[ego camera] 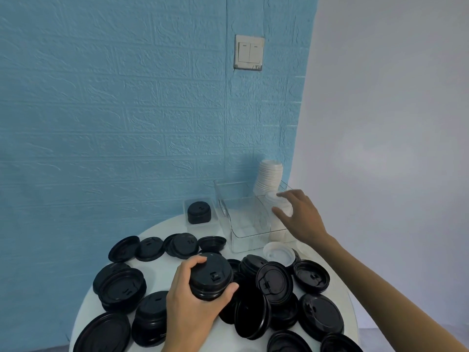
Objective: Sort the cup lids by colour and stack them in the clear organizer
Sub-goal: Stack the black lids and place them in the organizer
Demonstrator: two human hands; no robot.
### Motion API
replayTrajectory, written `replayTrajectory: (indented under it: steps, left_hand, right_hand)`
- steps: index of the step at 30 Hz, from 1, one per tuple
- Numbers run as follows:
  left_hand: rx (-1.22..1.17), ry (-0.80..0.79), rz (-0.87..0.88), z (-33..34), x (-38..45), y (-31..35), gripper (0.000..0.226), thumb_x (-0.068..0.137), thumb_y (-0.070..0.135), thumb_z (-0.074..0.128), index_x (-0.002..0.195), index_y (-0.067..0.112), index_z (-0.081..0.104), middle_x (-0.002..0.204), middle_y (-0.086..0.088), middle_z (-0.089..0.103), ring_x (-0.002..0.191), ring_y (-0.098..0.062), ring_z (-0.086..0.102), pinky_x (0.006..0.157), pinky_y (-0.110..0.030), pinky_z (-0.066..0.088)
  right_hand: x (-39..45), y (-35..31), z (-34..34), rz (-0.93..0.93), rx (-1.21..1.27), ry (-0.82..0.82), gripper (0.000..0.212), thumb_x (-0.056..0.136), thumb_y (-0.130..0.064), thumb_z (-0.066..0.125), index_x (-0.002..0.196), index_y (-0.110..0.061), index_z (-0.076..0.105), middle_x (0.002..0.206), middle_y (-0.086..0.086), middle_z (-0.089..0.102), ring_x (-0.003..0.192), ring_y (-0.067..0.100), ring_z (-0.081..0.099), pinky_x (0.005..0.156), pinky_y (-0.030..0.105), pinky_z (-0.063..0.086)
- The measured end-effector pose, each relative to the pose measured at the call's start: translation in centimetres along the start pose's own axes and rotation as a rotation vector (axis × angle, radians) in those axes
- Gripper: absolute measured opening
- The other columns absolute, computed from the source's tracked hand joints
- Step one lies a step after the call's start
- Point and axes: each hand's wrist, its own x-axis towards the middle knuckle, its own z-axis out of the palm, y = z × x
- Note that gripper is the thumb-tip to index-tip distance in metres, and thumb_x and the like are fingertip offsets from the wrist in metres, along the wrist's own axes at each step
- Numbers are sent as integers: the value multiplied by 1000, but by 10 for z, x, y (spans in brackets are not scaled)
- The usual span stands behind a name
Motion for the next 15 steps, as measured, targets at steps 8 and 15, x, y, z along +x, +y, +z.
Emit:
replayTrajectory:
  steps: [8, 15]
  left_hand:
    - [-19, 7, 1, 1, 0, 1, 74, 47, 56, 92, 111, 47, 55, 111, 21, 64, 104, -1, 62, 83, -16, 47]
    - [-15, 15, -8, 0, 1, 1, 76, 44, 64, 88, 111, 46, 56, 111, 20, 65, 103, -4, 63, 81, -14, 47]
  right_hand:
    - [-56, 8, 8, 105, -83, -307, 74, 75, -85, 51, 123, -31, 66, 130, -10, 61, 113, 12, 61, 94, 34, 51]
    - [-51, 1, 28, 184, -199, -424, 99, 60, -95, 53, 127, -24, 69, 127, -3, 69, 117, 19, 63, 99, 38, 51]
